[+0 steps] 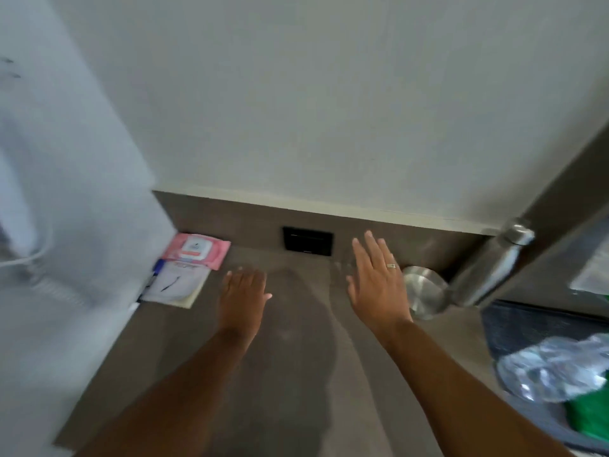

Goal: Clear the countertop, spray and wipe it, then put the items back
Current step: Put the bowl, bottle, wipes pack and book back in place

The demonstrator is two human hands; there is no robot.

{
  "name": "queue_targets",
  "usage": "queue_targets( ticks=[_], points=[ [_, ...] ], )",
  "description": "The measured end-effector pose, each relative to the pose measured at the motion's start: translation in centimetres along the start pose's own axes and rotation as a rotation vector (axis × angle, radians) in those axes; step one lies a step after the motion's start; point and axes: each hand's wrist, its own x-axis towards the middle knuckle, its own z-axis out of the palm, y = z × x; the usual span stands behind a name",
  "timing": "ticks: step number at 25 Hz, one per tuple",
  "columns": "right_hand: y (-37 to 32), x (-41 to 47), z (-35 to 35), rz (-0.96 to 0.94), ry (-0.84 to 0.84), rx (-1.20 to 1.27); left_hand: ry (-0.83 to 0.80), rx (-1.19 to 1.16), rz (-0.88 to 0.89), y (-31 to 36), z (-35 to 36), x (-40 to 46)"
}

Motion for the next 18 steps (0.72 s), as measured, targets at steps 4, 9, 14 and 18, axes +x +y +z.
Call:
queue_targets(
  ticks=[4, 9, 14, 18],
  points=[
    [-9.4, 2.8, 5.9, -0.037, -0.267, 0.222, -0.092, -0.002, -0.192, -11.1, -0.8, -0.8],
    [-19.6, 8.2, 12.7, 0.291, -0.503, 0.665, -0.08, -0.093, -0.174, -19.1, 2.3, 1.6],
    [-25.0, 13.7, 17.3, 0.631, -0.628, 0.931, -0.073, -0.199, -0.127, -20.4, 6.6, 6.2],
    [-26.5, 15.9, 19.7, 0.72, -0.479, 0.863, -0.062, -0.22, -0.109, -20.6, 8.5, 8.2]
  ],
)
